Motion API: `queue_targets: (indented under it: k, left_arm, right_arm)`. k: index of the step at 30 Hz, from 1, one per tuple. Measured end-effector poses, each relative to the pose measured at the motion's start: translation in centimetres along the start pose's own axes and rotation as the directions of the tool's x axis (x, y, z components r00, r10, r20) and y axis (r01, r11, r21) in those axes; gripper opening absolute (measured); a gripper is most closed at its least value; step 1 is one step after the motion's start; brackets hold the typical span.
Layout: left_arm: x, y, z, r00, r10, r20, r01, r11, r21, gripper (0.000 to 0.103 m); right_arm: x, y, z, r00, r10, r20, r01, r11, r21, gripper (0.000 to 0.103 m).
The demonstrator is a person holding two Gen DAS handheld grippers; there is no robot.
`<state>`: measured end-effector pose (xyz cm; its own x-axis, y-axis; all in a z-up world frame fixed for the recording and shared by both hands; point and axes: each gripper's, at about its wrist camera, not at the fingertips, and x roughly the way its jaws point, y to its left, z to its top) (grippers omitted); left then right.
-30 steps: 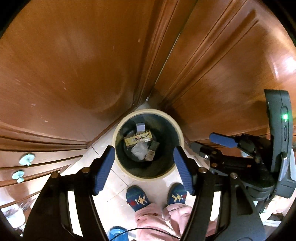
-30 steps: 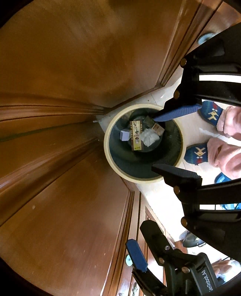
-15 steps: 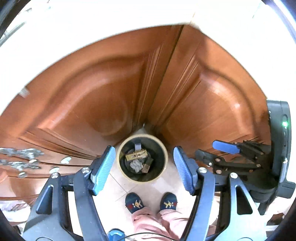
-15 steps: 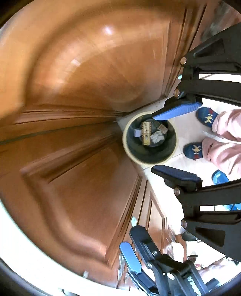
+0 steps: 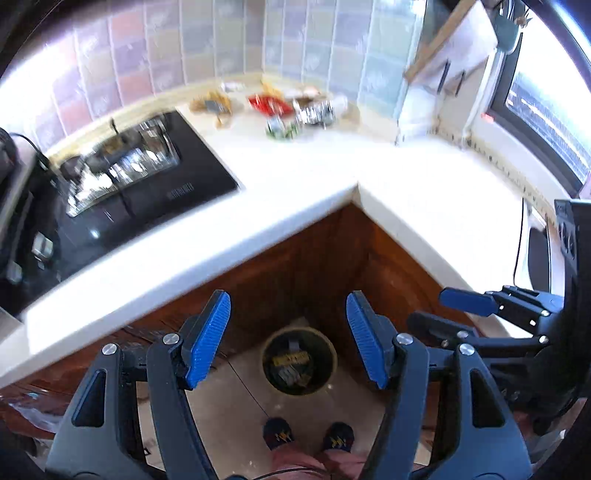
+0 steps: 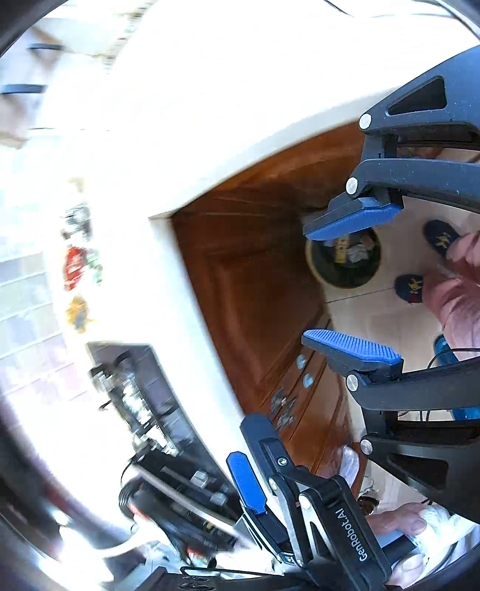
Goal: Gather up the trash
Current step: 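Raise both tools from the bin back over the counter trash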
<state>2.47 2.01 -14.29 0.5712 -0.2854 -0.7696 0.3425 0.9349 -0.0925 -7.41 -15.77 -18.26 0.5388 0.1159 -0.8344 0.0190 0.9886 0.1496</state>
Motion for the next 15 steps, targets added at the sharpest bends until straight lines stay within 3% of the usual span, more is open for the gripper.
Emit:
queue_targets:
  k: [10,15]
  left_arm:
    - [-8.2,2.0,6.0,0.996,0.045,0.074,-0.044,0.999,-0.007,0.063]
    - [-9.5,3.3,11.4,0.992,0.055,0.111,-0.058,0.998,0.022,0.063]
  right_arm:
    - [-10.9,2.5,8.4,0.985,0.008,0.171,0.008,0.996,-0.088,0.051]
    - [-12.1,2.1,13.3,0.984,0.009,0.179,0.008,0.995,-0.094,0.051]
